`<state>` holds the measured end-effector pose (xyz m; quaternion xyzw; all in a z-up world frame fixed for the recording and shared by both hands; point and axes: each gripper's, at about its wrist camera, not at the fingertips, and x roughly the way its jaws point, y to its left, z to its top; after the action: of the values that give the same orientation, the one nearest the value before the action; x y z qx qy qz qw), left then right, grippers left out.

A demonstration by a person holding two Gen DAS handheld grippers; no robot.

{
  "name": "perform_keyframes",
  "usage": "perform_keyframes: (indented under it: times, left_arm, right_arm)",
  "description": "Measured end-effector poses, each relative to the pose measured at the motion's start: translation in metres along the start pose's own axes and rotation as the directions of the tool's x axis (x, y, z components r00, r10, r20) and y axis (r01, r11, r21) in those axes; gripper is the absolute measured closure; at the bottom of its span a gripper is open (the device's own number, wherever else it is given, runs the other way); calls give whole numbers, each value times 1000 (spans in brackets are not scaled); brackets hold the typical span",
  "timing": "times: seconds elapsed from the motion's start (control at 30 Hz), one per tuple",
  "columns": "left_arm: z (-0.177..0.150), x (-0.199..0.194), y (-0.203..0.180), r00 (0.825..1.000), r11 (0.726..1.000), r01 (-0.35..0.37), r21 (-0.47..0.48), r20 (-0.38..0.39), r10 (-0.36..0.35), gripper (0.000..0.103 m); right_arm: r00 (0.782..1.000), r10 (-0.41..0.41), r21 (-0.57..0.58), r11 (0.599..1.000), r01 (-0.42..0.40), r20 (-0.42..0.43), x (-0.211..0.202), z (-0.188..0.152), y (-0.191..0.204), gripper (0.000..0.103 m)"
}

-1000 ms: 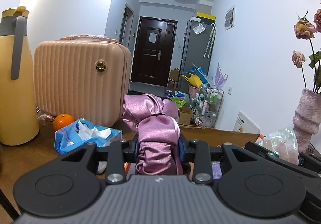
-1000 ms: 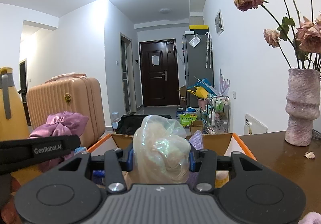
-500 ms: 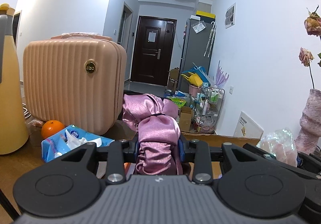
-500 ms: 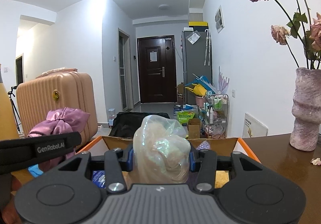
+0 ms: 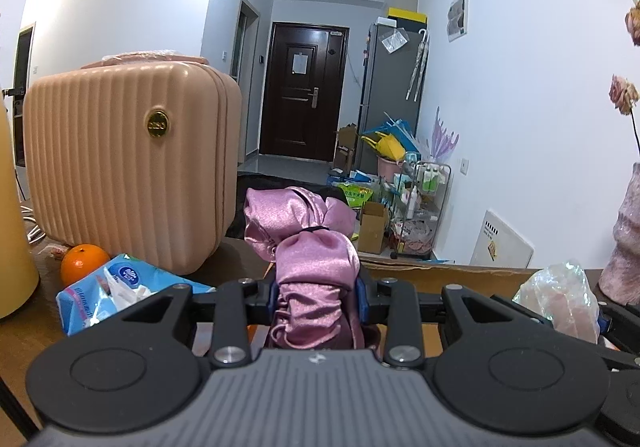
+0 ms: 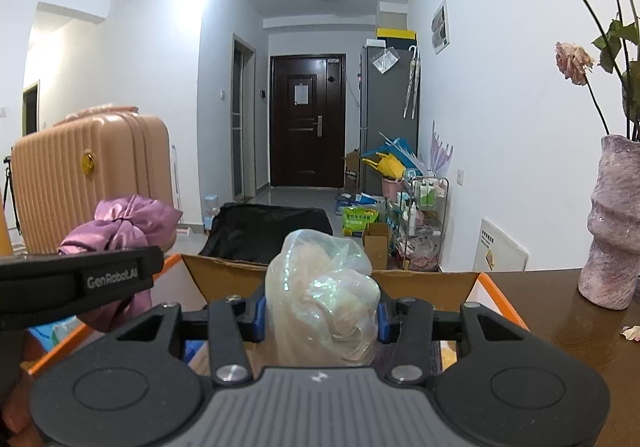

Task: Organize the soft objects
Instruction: 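Open the left gripper over the box while the right gripper releases the plastic bag, then withdraw both grippers from the box toward the items left on the table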

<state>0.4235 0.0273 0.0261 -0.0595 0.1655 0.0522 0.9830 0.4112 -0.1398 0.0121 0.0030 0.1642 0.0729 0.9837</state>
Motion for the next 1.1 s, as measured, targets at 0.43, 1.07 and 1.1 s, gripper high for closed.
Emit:
perform_keyframes:
  times: [0.43,1.07,1.1]
  left_arm:
    - [-2,7,2,1000,1000,7,7,-17,-7,67]
    - [4,-5,10,997,998,-55,-38,54,57,0]
    - [4,-4,9,997,998,-56,-39,55,58,0]
  right_arm:
    - [1000,-21,-41,999,20,-21,5,3,6,53]
    - [998,-49,-37,998,51,38,-11,5,4,0]
    - [998,-47,-35,998,48,38,-11,5,4,0]
